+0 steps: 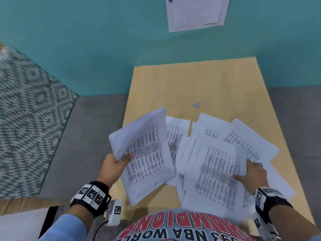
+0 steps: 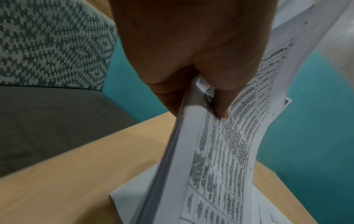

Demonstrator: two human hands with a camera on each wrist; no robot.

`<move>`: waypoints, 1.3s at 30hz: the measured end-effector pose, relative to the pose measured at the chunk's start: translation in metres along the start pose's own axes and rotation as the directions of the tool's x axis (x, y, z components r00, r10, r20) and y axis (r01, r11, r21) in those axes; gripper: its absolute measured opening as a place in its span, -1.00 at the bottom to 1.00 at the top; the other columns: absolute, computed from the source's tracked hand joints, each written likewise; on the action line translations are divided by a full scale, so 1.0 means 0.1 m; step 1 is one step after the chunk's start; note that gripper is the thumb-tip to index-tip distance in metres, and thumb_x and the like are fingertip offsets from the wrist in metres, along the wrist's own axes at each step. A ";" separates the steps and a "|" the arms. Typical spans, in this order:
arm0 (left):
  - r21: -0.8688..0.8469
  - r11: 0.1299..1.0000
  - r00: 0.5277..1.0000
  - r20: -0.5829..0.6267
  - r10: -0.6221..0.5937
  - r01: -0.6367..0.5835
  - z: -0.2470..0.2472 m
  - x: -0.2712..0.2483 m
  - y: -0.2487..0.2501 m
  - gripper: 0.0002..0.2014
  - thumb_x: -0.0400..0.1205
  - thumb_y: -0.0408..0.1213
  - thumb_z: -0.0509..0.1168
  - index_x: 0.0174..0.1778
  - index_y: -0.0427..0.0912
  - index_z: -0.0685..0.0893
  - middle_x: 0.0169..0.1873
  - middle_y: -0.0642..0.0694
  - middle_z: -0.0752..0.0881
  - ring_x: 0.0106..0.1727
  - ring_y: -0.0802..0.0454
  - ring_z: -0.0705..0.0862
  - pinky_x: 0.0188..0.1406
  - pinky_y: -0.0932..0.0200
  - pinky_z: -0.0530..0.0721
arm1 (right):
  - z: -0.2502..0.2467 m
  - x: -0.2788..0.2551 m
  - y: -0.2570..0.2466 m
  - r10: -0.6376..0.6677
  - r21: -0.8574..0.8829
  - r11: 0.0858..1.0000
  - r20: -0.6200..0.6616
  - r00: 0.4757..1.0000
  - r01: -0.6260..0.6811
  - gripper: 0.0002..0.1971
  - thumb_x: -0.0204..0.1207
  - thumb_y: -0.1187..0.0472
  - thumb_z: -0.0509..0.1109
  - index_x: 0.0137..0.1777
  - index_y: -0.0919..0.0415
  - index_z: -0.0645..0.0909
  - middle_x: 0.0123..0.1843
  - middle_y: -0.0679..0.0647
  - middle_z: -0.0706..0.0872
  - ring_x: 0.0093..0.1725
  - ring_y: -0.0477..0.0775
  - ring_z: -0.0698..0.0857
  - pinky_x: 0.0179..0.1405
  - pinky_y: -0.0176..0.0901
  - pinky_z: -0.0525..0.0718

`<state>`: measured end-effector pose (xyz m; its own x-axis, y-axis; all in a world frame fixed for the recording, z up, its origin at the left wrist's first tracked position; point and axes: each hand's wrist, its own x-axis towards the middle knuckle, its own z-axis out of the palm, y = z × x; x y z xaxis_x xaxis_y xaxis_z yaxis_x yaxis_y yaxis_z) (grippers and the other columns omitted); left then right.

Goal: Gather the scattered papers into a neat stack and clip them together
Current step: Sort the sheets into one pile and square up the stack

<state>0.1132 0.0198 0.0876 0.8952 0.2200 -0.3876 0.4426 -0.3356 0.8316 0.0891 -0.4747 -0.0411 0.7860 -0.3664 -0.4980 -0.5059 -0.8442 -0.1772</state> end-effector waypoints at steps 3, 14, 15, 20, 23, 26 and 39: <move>0.007 1.000 1.000 0.016 -0.007 0.007 0.02 0.05 0.01 -0.80 0.65 -0.15 0.59 0.17 0.00 0.89 0.10 -0.02 0.96 0.18 -0.04 0.92 0.31 -0.29 0.84 | -0.04 -0.02 0.14 0.238 0.064 0.970 -0.074 0.968 -0.234 0.01 0.15 -0.38 0.70 0.50 0.21 0.52 0.42 0.35 0.52 0.38 0.45 0.56 0.25 0.32 0.68; 0.147 0.989 0.993 0.114 0.000 -0.017 0.35 0.14 0.20 -0.82 0.68 -0.20 0.56 0.18 -0.08 0.87 0.07 -0.07 0.93 0.17 -0.14 0.89 0.27 -0.26 0.83 | 0.00 0.31 0.22 0.520 0.291 0.816 0.008 0.854 -0.499 0.01 0.07 -0.12 0.86 0.40 0.36 0.47 0.32 0.40 0.59 0.30 0.44 0.67 0.13 0.27 0.79; 0.168 0.986 0.993 0.117 0.000 -0.020 0.39 0.15 0.23 -0.81 0.68 -0.17 0.56 0.18 -0.09 0.87 0.06 -0.09 0.93 0.16 -0.15 0.89 0.28 -0.29 0.83 | 0.00 0.34 0.18 0.521 0.293 0.815 0.010 0.854 -0.501 -0.04 0.07 -0.05 0.87 0.37 0.35 0.49 0.29 0.39 0.62 0.27 0.42 0.70 0.12 0.27 0.81; 0.205 0.978 0.994 0.109 0.007 -0.030 0.51 0.17 0.27 -0.79 0.67 -0.10 0.57 0.12 -0.14 0.87 0.05 -0.32 0.93 0.13 -0.31 0.89 0.21 -0.38 0.83 | -0.05 0.38 0.05 0.397 0.248 0.887 0.022 0.917 -0.390 -0.17 0.25 0.00 0.75 0.42 0.33 0.46 0.29 0.37 0.62 0.27 0.42 0.69 0.11 0.16 0.79; 0.183 0.983 0.996 0.087 0.003 -0.019 0.51 0.12 0.25 -0.80 0.66 -0.12 0.57 0.14 -0.11 0.87 0.04 -0.21 0.94 0.15 -0.24 0.90 0.27 -0.38 0.84 | -0.11 0.36 0.06 0.243 0.195 0.952 -0.008 0.970 -0.237 -0.34 0.39 -0.02 0.63 0.38 0.27 0.47 0.26 0.35 0.61 0.26 0.42 0.63 0.04 0.08 0.67; 0.153 0.988 0.998 0.055 -0.011 0.003 0.45 0.09 0.18 -0.79 0.64 -0.09 0.59 0.13 -0.08 0.88 0.05 -0.16 0.95 0.15 -0.20 0.91 0.27 -0.39 0.84 | -0.25 0.34 0.06 0.079 0.258 0.965 -0.083 0.993 -0.055 -0.43 0.45 0.06 0.58 0.43 0.15 0.52 0.29 0.35 0.60 0.29 0.42 0.57 0.21 0.18 0.62; 0.118 0.992 0.999 0.005 -0.050 0.049 0.40 0.09 0.07 -0.80 0.64 -0.18 0.60 0.11 -0.19 0.88 0.06 -0.27 0.93 0.16 -0.29 0.89 0.28 -0.42 0.82 | -0.25 -0.08 0.50 0.640 0.376 0.686 0.096 0.762 -0.623 0.34 0.04 -0.54 0.63 0.52 0.56 0.35 0.40 0.49 0.51 0.29 0.45 0.65 -0.10 0.20 0.56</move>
<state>0.1266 -0.0167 0.0735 0.8724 0.2320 -0.4302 0.4887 -0.4303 0.7590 0.0658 -0.5239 -0.0249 0.2412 -0.7819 -0.5748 -0.9703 -0.2038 -0.1300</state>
